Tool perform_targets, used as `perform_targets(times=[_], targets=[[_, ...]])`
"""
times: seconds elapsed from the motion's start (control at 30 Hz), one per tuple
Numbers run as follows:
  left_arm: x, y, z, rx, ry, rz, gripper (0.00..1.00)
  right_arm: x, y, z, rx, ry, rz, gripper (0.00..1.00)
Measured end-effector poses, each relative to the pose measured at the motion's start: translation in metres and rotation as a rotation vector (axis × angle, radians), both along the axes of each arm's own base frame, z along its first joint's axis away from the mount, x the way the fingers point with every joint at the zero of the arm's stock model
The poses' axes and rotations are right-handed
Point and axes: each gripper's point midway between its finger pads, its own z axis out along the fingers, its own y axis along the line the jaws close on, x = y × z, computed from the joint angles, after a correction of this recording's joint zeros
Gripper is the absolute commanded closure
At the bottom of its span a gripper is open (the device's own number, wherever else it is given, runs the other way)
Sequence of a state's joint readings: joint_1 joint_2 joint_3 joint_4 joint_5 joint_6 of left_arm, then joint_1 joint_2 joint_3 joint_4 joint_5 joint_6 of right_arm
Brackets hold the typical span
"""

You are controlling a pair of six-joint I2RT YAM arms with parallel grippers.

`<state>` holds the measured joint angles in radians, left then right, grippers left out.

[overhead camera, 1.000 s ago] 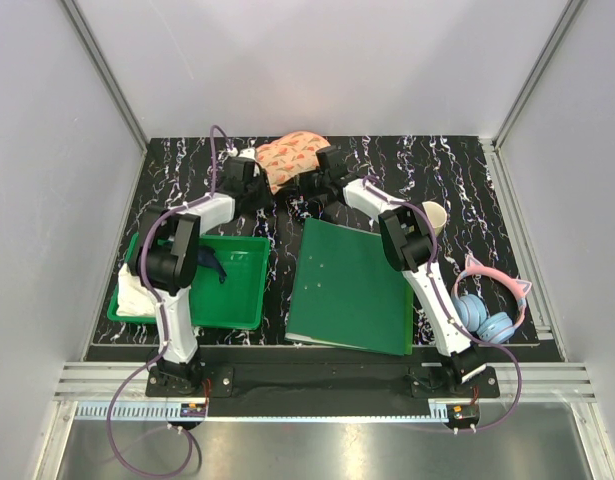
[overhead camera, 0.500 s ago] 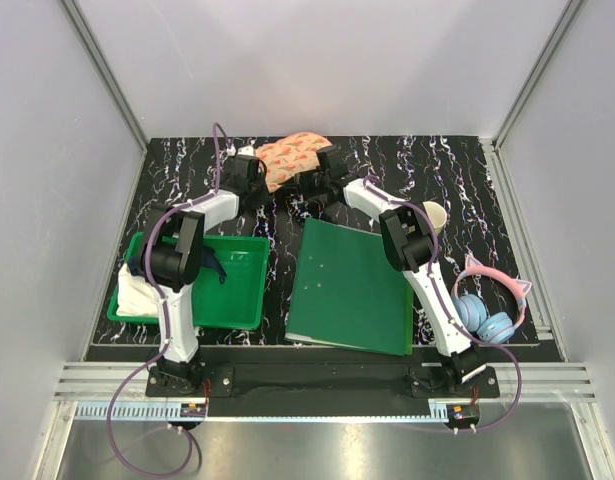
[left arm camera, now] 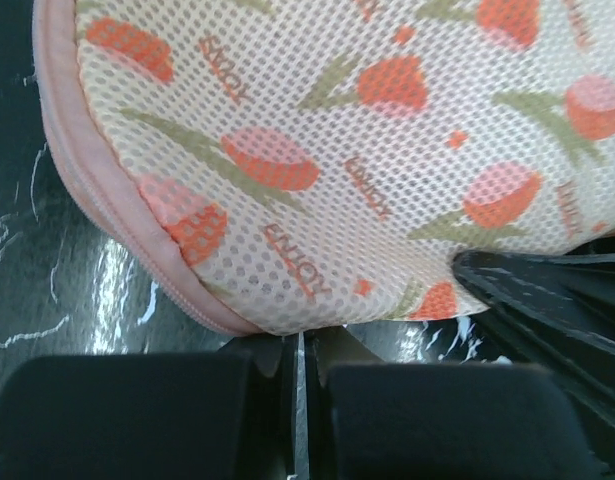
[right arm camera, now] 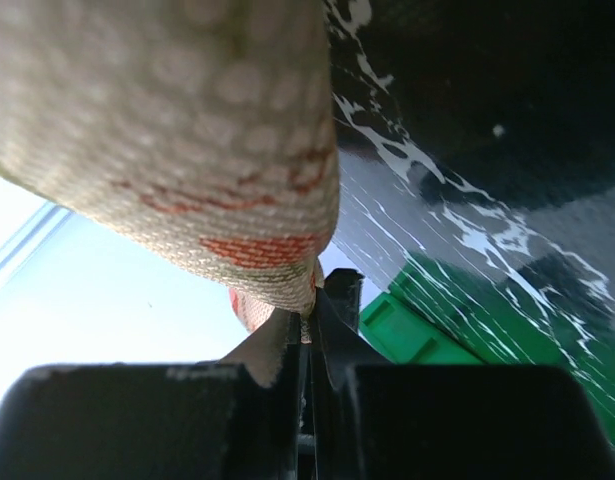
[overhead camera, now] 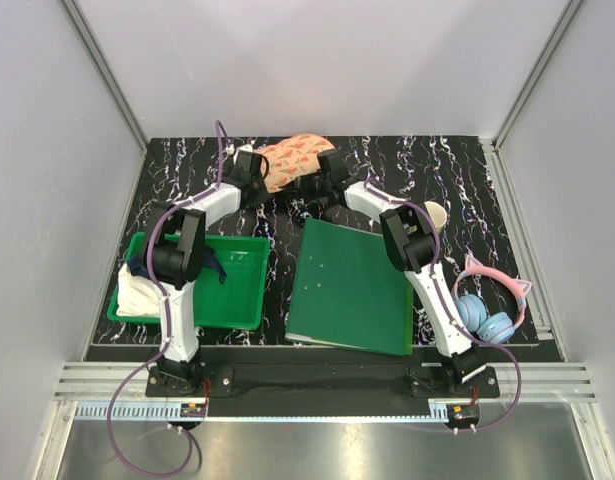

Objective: Place the bra in the laundry bag and zip it closed

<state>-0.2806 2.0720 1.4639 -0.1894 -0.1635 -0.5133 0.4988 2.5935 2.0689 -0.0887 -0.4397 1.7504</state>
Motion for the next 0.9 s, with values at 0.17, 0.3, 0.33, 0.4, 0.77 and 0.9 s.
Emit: perform_targets(times=[0.17, 0.3, 0.33, 0.4, 0.77, 0.9], targets=[[-0.020, 0.013, -0.013, -0.007, 0.070, 0.017, 1.00, -0.008, -0.005, -0.005, -0.015, -0.019, 0.035, 1.00], [-0.029, 0.035, -0.020, -0.017, 0.114, 0.045, 1.00, -0.008, -0.020, -0.007, -0.027, -0.031, 0.057, 1.00], [-0.030, 0.039, -0.020, -0.026, 0.120, 0.049, 1.00, -0.006, -0.024, -0.007, -0.027, -0.038, 0.065, 1.00], [-0.028, 0.040, -0.017, -0.066, 0.118, 0.028, 1.00, -0.005, -0.032, -0.005, -0.022, -0.052, 0.090, 1.00], [-0.042, -0.044, 0.015, -0.381, 0.113, -0.249, 1.00, 0.014, -0.081, 0.017, -0.197, -0.241, 0.242, 0.33], [-0.050, -0.079, 0.030, -0.490, 0.115, -0.308, 1.00, -0.009, -0.100, 0.006, -0.287, -0.214, 0.300, 0.25]])
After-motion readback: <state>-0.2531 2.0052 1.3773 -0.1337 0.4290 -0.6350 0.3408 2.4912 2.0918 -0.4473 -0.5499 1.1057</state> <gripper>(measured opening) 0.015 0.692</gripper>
